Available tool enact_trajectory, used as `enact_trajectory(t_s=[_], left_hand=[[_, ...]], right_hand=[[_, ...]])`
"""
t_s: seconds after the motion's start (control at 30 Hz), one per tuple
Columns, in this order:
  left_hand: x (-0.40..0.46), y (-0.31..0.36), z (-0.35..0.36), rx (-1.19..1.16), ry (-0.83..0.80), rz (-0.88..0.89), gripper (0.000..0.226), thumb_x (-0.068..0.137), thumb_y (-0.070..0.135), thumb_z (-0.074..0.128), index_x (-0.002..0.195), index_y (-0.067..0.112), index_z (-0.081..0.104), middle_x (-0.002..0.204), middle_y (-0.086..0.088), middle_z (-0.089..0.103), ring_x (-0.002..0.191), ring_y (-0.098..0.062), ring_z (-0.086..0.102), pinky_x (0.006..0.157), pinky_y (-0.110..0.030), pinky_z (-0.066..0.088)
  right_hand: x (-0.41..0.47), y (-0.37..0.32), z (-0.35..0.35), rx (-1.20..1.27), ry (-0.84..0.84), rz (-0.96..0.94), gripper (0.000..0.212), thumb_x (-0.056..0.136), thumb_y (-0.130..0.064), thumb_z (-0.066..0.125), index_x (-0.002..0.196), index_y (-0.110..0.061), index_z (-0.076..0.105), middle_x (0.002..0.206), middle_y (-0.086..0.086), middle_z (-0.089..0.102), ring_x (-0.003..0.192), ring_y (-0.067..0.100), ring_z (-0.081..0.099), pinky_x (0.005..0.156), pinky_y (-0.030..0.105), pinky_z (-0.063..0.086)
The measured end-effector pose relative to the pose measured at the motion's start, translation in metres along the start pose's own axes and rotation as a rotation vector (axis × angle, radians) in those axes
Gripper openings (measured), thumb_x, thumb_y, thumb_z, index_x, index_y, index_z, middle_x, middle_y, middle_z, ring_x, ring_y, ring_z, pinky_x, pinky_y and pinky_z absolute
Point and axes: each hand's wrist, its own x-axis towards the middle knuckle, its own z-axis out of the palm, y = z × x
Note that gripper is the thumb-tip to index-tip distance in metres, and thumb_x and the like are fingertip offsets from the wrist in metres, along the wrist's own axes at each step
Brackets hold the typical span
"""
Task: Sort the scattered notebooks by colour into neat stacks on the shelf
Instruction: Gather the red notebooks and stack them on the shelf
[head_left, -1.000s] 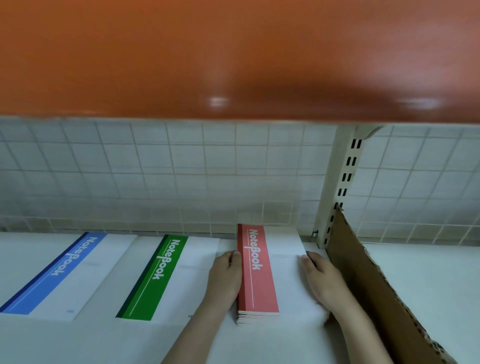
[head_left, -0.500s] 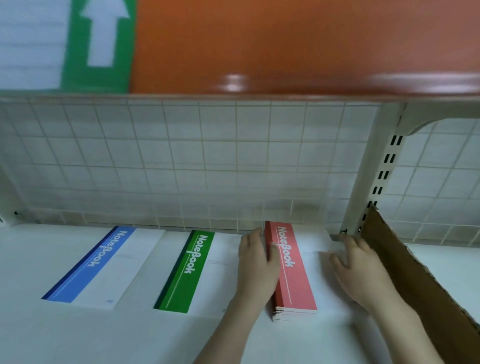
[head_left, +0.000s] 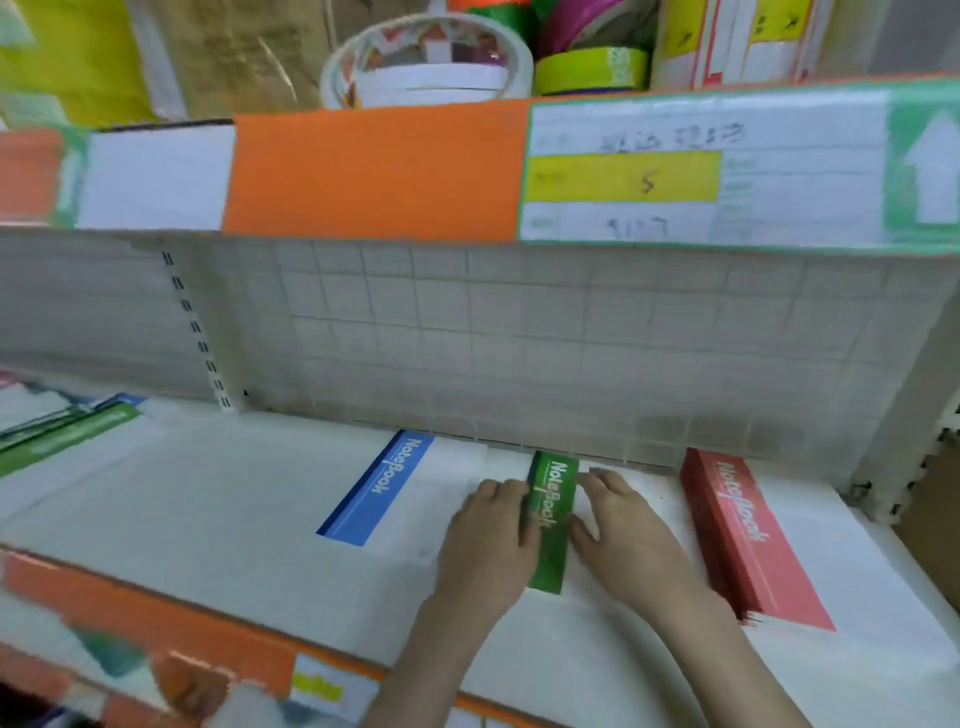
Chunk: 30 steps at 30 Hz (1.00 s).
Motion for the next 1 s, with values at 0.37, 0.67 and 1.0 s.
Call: enact_trajectory(t_s=[0.37,0.67,1.0], left_hand=[[-0.056,-0.171,-0.128,0.098,0.193,-0.205,0.037,0.097,0.027,0.046,0.132,0.019,0.048,0.128,0.000,0.048,0.121,-0.016,0.046,0.100,-0.028,0.040],[-0.118,-0.289,-0.234,0.202,0.245,-0.401,0.037,0.097,0.026,0.044,0.134,0.021,0.046,0.131,-0.001,0.046,0.117,-0.019,0.050,0.095,-0.028,0.044],[-0.178,-0.369,-0.302,0.281,0.203,-0.611,0.040,0.099,0.031,0.042,0.136,0.016,0.042,0.132,-0.007,0.044,0.105,-0.022,0.057,0.090,-0.035,0.048]], right_hand=[[0.022,-0.190,0.082,0.136,-0.113,-0.290,0.048,0.098,-0.033,0.043,0.144,-0.023,0.033,0.155,-0.005,0.020,0.138,0.013,0.031,0.108,0.025,0.032],[0.026,-0.339,0.158,0.233,-0.202,-0.517,0.046,0.098,-0.032,0.043,0.143,-0.022,0.036,0.151,-0.005,0.028,0.137,0.010,0.031,0.110,0.019,0.023],[0.027,-0.445,0.211,0.227,-0.303,-0.631,0.041,0.096,-0.027,0.042,0.136,-0.017,0.043,0.137,0.001,0.045,0.121,0.019,0.047,0.097,0.029,0.040]])
